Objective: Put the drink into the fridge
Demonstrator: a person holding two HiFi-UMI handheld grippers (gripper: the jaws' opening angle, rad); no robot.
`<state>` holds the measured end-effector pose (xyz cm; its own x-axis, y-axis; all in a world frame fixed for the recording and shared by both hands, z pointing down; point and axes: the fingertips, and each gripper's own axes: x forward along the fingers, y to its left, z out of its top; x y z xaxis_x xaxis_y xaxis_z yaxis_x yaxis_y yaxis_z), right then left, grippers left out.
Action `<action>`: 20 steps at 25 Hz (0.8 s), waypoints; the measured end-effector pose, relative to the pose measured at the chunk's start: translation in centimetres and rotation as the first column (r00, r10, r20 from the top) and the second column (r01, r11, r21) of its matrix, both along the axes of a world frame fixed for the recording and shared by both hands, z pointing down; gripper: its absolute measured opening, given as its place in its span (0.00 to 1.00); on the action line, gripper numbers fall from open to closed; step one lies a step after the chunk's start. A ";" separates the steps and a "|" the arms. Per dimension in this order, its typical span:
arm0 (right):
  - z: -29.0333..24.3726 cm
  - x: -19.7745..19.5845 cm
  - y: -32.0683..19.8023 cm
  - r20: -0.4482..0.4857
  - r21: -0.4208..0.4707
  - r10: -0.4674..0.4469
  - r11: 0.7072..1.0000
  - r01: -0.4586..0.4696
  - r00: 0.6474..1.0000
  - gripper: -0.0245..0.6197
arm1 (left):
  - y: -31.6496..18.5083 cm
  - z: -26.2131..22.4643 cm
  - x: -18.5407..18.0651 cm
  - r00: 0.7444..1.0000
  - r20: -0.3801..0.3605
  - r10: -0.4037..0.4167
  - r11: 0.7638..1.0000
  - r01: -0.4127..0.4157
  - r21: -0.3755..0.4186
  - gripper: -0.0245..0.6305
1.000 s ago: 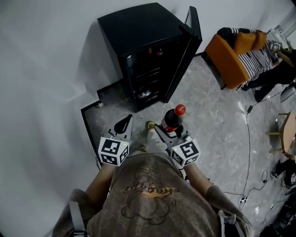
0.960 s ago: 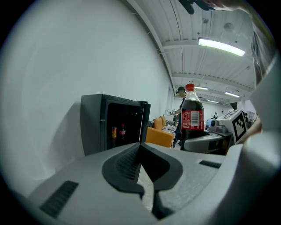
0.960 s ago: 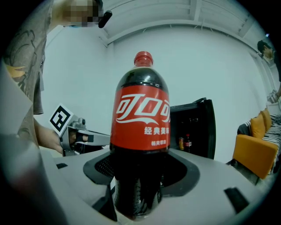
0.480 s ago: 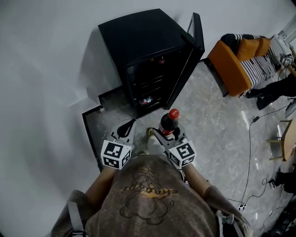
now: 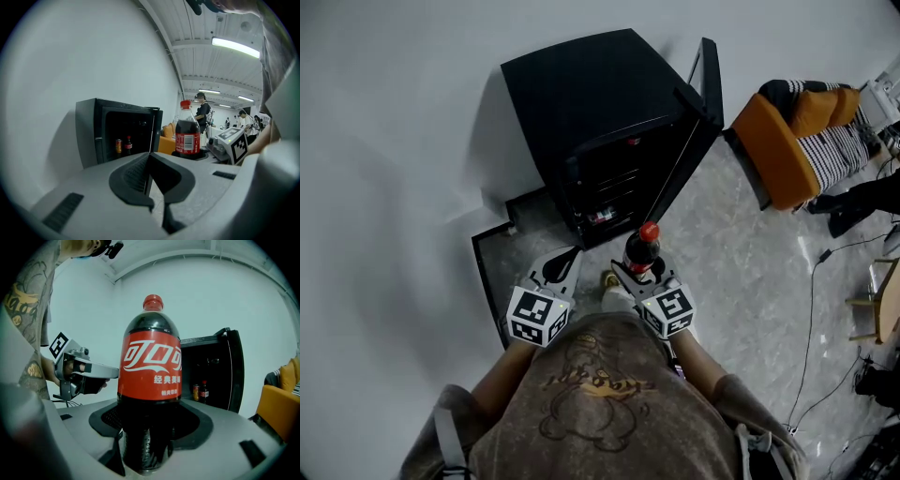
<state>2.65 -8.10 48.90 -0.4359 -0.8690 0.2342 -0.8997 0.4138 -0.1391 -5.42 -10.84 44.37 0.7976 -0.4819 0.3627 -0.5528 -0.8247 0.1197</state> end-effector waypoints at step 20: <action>3.6 2.8 -8.4 -0.025 -0.020 -0.114 0.993 0.113 0.993 0.49 | -5.5 -0.3 4.3 0.999 -0.028 -0.044 0.999 0.043 -0.004 0.04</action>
